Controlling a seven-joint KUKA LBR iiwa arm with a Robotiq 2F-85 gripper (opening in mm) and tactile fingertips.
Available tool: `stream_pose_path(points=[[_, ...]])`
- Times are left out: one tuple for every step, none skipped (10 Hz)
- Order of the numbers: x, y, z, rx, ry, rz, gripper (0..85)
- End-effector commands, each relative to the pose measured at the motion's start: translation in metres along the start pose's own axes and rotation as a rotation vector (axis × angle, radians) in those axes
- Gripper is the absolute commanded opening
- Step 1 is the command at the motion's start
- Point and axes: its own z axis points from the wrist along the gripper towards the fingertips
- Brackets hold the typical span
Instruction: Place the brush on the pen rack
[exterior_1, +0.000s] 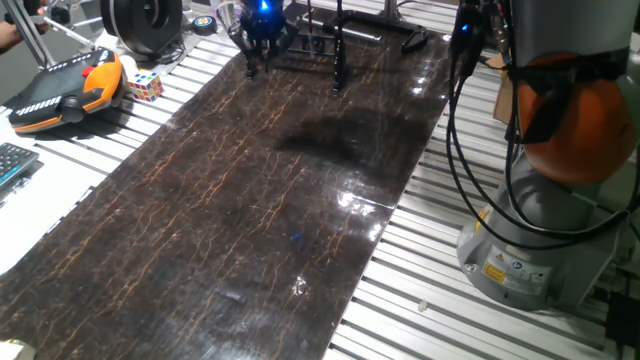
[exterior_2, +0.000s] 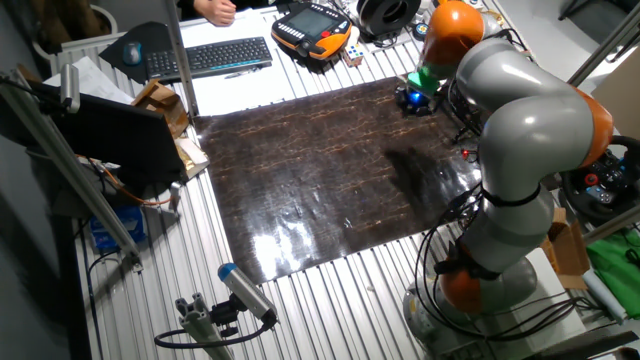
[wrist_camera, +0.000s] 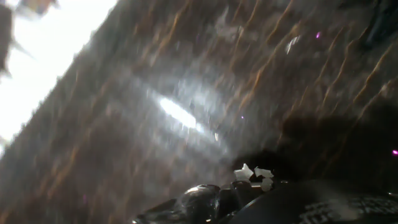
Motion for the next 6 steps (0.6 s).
stream_pose_path(points=[[0.010,0.006,0.001,0.009,0.067,-0.335,1.0],[0.016,0.005,0.003,0.017,0.063,-0.400,1.0],[0.022,0.003,0.005,0.016,0.058,-0.441,1.0],[0.028,0.001,0.009,0.015,0.058,-0.478,1.0],[0.036,-0.003,0.015,0.003,0.059,-0.490,1.0],[0.041,-0.005,0.018,0.003,0.057,-0.502,1.0]])
